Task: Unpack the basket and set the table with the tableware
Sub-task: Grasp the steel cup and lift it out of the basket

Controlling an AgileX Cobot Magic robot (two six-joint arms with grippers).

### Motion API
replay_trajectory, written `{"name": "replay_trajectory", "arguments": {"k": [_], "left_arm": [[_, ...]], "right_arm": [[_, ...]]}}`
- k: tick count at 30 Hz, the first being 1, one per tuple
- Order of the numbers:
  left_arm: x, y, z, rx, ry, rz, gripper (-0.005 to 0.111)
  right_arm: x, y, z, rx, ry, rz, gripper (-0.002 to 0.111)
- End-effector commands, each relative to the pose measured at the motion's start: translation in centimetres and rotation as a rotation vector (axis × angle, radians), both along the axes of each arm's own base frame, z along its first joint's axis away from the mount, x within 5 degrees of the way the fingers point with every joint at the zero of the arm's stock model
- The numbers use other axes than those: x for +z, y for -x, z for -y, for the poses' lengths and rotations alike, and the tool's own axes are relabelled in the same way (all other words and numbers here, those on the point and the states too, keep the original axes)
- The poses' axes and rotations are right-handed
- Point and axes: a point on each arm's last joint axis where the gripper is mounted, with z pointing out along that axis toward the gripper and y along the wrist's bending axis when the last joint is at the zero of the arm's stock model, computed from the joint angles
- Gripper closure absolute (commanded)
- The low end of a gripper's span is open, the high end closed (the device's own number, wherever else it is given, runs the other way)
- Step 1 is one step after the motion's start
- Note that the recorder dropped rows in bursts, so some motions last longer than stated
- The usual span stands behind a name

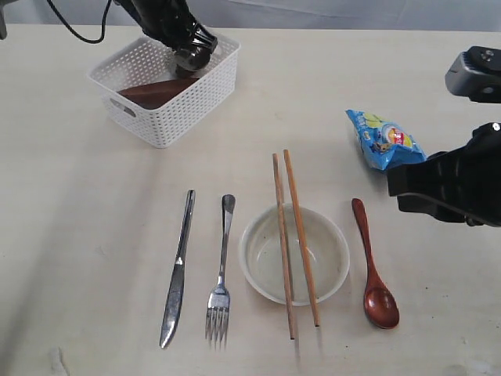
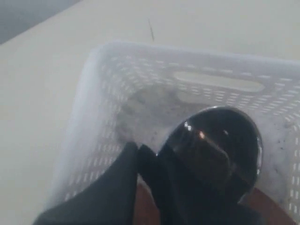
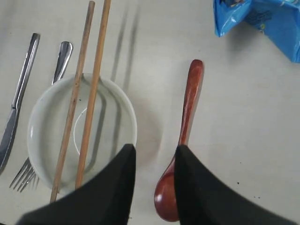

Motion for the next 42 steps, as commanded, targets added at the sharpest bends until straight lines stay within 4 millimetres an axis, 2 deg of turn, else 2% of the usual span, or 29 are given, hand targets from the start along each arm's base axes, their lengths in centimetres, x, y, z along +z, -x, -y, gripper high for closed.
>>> {"name": "replay_trajectory", "arguments": {"k": [1, 9, 18, 24, 31, 37, 42], "left_arm": [[-0.6, 0.3, 0.3, 0.017, 0.023, -0.044, 0.106], [-0.4, 0.7, 0.0, 0.021, -0.013, -0.082, 0.107], [3.9, 0.6, 0.0, 0.011, -0.006, -0.01, 0.107], [6.0, 1.2, -0.1, -0.006, 0.001, 0.016, 0.107], [7.8, 2.4, 0.0, -0.059, 0.017, -0.033, 0.107], [9.2, 3.6, 0.9, -0.124, 0.064, -0.068, 0.107], [10.9, 4.8, 2.5, -0.187, 0.055, -0.047, 0.107]], "right_arm": [[0.3, 0.0, 0.1, 0.02, 0.024, 0.021, 0.079], [0.3, 0.0, 0.1, 0.02, 0.024, 0.021, 0.079], [0.3, -0.1, 0.1, 0.02, 0.023, 0.023, 0.079], [0.3, -0.1, 0.1, 0.019, 0.022, 0.024, 0.079], [0.3, -0.1, 0.1, 0.02, 0.024, 0.025, 0.079], [0.5, 0.2, 0.6, -0.013, 0.047, 0.032, 0.079], [2.1, 1.4, 2.0, -0.079, 0.062, 0.133, 0.079]]}}
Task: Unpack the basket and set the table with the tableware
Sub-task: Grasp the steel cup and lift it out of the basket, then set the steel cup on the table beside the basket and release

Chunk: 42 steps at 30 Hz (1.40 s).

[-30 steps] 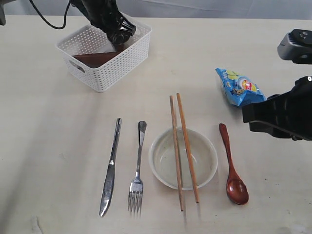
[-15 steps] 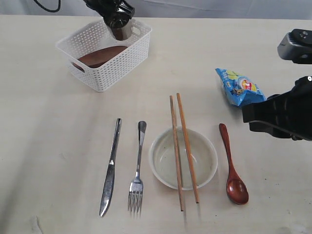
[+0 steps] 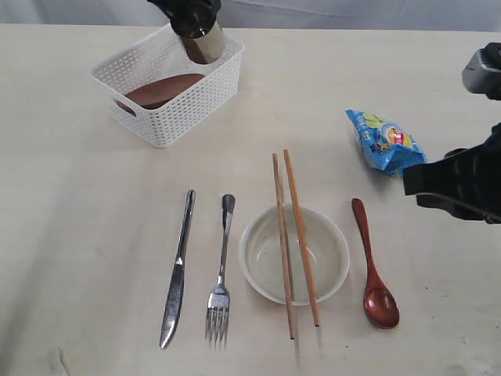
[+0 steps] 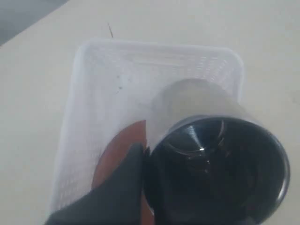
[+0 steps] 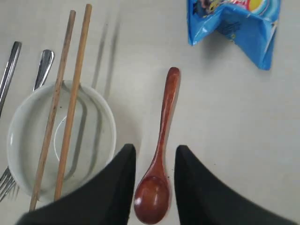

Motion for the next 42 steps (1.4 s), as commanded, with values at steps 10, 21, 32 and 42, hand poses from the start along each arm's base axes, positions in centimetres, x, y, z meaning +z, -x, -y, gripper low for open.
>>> {"name": "replay_trajectory", "arguments": {"k": [10, 21, 32, 42], "left_arm": [[2.6, 3.4, 5.4, -0.188, 0.0, 0.007, 0.107], [0.5, 4.4, 6.3, -0.23, -0.086, -0.063, 0.107], [-7.2, 3.4, 7.1, -0.232, -0.133, -0.257, 0.107], [-7.5, 3.4, 6.4, -0.221, -0.147, -0.299, 0.107]], "right_arm": [[3.4, 5.0, 3.9, -0.144, 0.036, 0.164, 0.079], [4.0, 7.2, 5.2, -0.177, 0.023, 0.217, 0.079], [4.0, 7.1, 5.2, -0.176, 0.021, 0.22, 0.079], [4.2, 7.0, 5.2, -0.174, 0.012, 0.236, 0.079]]}}
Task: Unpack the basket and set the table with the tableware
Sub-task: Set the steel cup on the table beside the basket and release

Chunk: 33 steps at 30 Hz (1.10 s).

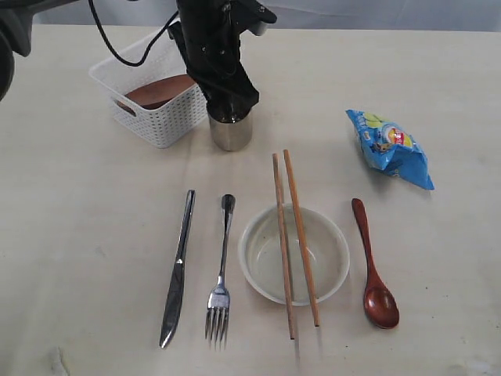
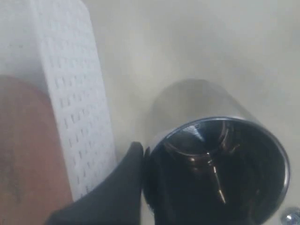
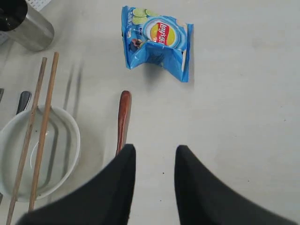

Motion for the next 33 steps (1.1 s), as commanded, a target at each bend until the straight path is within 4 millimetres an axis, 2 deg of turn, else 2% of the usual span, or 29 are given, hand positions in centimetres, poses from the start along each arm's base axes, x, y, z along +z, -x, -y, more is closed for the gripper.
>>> {"name": "replay_trajectory", "arguments": {"k": [1, 5, 10, 12, 18, 22, 28, 33], "left_arm": [[-0.1, 0.3, -0.4, 0.006, -0.013, -0.047, 0.107], [-0.1, 0.3, -0.4, 0.007, -0.009, -0.051, 0.103], [0.0, 0.3, -0.2, 0.011, 0.016, -0.053, 0.076], [0.0, 0.3, -0.2, 0.011, 0.017, -0.052, 0.07], [0.1, 0.4, -0.2, 0.015, 0.016, -0.056, 0.068], [0.9, 0.6, -0.3, 0.021, 0.023, -0.044, 0.068], [3.3, 1.0, -0.5, 0.021, 0.044, 0.002, 0.068], [6.0, 1.7, -0.9, 0.028, 0.067, 0.04, 0.068]], "right_arm": [[0.4, 0.0, 0.1, 0.001, 0.0, 0.027, 0.079], [0.4, 0.0, 0.1, 0.001, 0.0, 0.027, 0.079], [0.4, 0.0, 0.1, 0.001, 0.0, 0.027, 0.079], [0.4, 0.0, 0.1, 0.001, 0.0, 0.027, 0.079], [0.4, 0.0, 0.1, 0.001, 0.0, 0.027, 0.079], [0.4, 0.0, 0.1, 0.001, 0.0, 0.027, 0.079], [0.4, 0.0, 0.1, 0.001, 0.0, 0.027, 0.079], [0.4, 0.0, 0.1, 0.001, 0.0, 0.027, 0.079]]}}
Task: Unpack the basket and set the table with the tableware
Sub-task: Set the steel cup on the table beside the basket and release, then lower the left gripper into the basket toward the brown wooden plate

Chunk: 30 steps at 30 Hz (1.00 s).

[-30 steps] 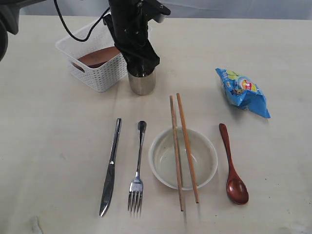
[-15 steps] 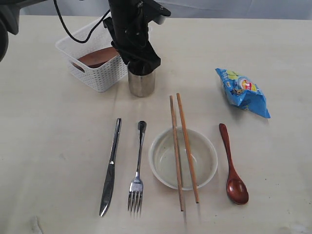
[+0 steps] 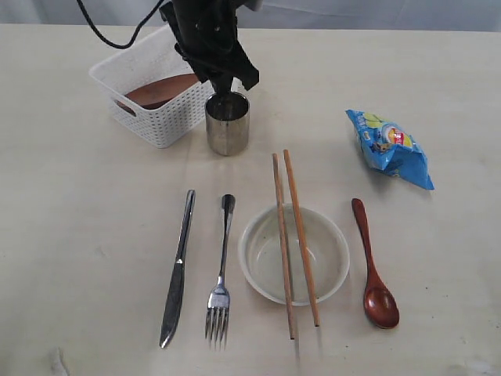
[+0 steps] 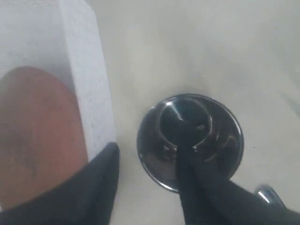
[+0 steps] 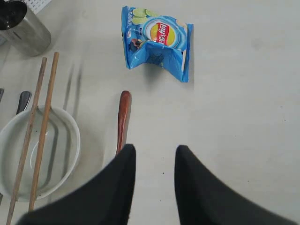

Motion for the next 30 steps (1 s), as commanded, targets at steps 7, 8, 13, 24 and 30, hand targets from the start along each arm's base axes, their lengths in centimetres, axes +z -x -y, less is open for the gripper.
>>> {"name": "replay_trajectory", "arguments": {"k": [7, 8, 13, 24, 30], "left_arm": [[8.9, 2.8, -1.5, 0.016, 0.085, 0.157, 0.068], [9.8, 3.1, -1.7, 0.016, 0.091, 0.175, 0.068], [12.9, 4.0, -3.5, 0.029, 0.005, 0.297, 0.068], [9.0, 1.7, -8.9, 0.125, -0.089, 0.189, 0.068], [4.2, 2.0, -12.5, -0.374, -0.015, 0.039, 0.068]], "right_arm": [[0.4, 0.0, 0.1, 0.002, -0.002, 0.032, 0.079], [0.4, 0.0, 0.1, 0.002, -0.003, 0.035, 0.079], [0.6, -0.2, -0.1, 0.006, -0.017, 0.057, 0.079], [0.5, -0.1, -0.3, -0.003, -0.064, 0.036, 0.079], [0.4, -0.1, -0.4, -0.004, -0.062, 0.017, 0.079]]}}
